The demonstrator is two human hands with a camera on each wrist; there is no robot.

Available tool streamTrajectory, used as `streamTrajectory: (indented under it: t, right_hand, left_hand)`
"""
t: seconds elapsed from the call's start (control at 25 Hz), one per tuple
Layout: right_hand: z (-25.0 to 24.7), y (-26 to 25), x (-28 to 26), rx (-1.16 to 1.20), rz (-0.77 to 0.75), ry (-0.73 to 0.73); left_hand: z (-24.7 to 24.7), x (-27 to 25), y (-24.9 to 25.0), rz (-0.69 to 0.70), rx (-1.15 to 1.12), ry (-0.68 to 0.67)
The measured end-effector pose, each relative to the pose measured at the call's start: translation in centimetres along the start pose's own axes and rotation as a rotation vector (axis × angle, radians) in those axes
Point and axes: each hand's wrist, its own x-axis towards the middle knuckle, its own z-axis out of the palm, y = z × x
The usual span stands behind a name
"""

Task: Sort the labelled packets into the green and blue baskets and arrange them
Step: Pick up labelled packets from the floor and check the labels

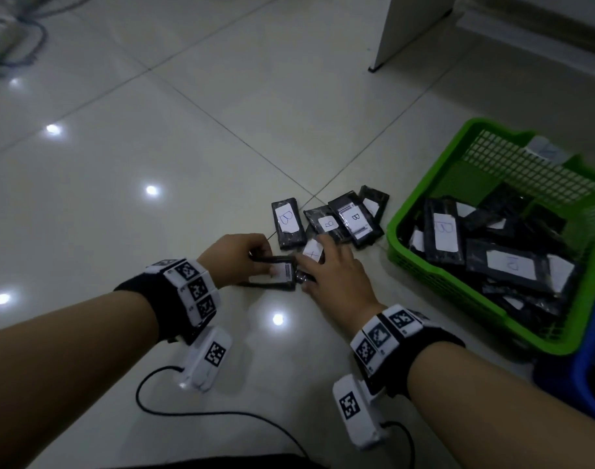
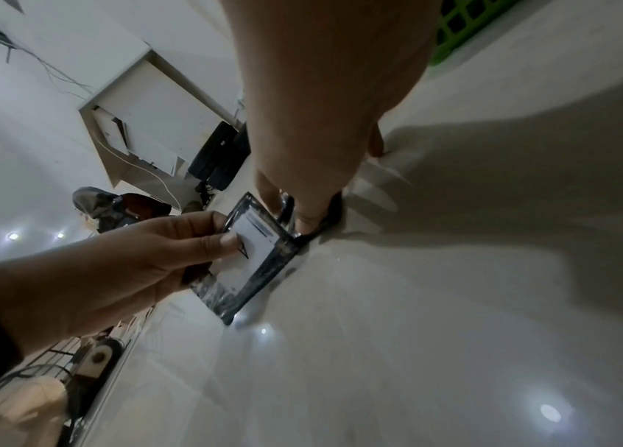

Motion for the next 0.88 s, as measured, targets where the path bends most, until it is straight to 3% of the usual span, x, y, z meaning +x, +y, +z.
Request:
streamTrajectory:
  t: [0.16,0.32,0.48,0.6,0.68,0.88]
  right_hand:
    - [-0.3,0.1,-0.3,0.067,0.043,0.040]
    - [0.2,0.7,-1.7,0.206,0.215,0.134]
    - [-0.3,1.0,-2.4,0.279,0.410,0.047]
    - [-1.0,1.9,-3.4,0.543,0.478,-0.034]
    - [-2.4,2.8,-4.5,0.650,0.480,-0.013]
    - [-8.5,4.8,-7.6,1.021,0.519,0.236]
  left_hand:
    - [-0.2,-0.1,0.1,-0.090,-0.284,0.051]
    - [0.4,0.1,0.6,-0.161,-0.538,0.066]
    - [1.0,0.1,2.0,-0.183,-0.790,0.011]
    - [0.9,0.1,4.2,-0.146,-0.929,0.059]
    - [0.6,0.4,6.5,-0.072,-1.012,0.118]
    - [-0.7,2.1,14.2,0.112,-1.174,0.192]
